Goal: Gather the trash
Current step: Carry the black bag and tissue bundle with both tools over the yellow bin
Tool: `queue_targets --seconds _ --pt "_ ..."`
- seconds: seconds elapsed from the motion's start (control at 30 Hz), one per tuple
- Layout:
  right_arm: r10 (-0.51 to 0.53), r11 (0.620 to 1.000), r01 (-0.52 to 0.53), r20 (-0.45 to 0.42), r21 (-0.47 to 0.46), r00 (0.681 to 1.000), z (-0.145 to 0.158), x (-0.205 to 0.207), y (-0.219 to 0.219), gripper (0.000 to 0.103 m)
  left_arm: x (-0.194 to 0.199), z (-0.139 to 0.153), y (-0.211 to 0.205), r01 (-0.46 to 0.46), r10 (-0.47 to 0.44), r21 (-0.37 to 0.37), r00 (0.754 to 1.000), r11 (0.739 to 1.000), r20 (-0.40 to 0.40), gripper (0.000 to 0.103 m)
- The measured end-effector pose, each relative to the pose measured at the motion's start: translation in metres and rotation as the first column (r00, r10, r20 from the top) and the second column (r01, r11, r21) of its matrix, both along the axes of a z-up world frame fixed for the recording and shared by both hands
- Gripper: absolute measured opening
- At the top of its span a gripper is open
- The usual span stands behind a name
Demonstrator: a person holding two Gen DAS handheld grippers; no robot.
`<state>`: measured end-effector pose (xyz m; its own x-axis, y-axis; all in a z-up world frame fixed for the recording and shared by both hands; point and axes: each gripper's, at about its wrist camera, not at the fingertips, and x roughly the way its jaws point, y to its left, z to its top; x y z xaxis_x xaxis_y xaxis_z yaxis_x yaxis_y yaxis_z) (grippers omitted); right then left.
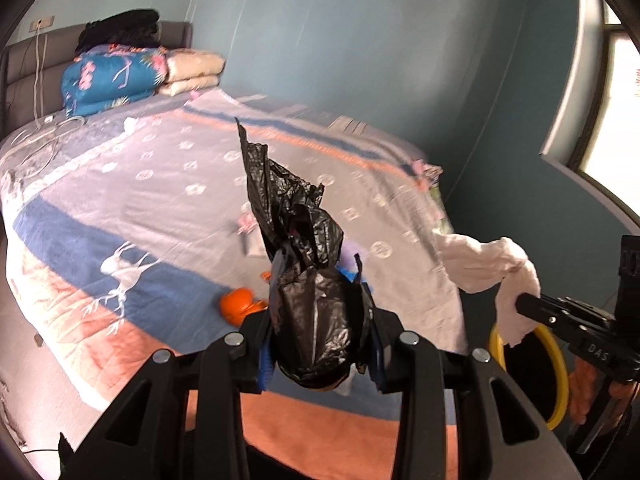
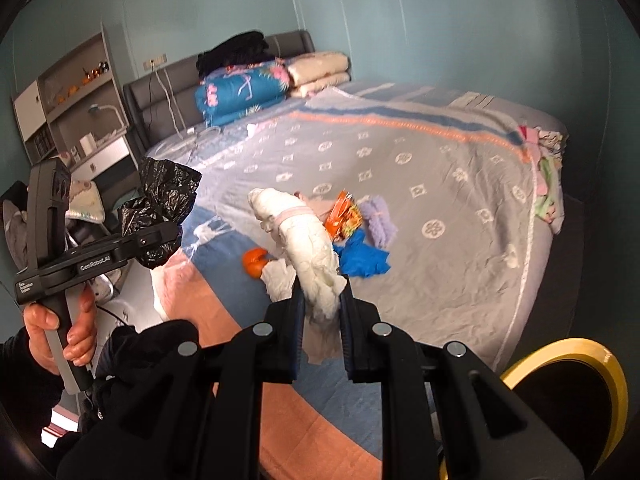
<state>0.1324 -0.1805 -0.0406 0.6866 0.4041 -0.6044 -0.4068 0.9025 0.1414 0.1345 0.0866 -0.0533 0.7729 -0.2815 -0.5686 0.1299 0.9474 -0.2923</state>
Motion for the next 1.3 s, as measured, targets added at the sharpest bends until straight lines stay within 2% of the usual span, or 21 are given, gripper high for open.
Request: queue_targets --seconds 0.4,0.77,1.07,1.3 --pt "-0.150 0.987 0.142 0.122 0.072 0.981 0.042 -0.040 -0.068 0.016 -0.012 0.044 -0.062 0.134 -0.129 -0.025 0.983 0.991 0.128 0.033" --pt "-0.306 0.951 0.290 0.184 0.111 0.934 0.062 -0.081 -0.135 0.016 -0.021 0.069 -0.121 0.250 -0.240 -0.024 0.949 0.968 0.204 0.034" --pt "-0.408 0.913 0.390 0.192 0.122 0.893 0.067 -0.101 -0.175 0.016 -0.019 0.070 -0.171 0.338 -0.328 -0.011 0.920 0.941 0.212 0.034" --pt "-0.478 0.878 0.463 0.163 0.125 0.863 0.060 -0.104 -0.196 0.016 -0.013 0.057 -0.213 0.411 -0.407 0.008 0.900 0.912 0.159 0.034"
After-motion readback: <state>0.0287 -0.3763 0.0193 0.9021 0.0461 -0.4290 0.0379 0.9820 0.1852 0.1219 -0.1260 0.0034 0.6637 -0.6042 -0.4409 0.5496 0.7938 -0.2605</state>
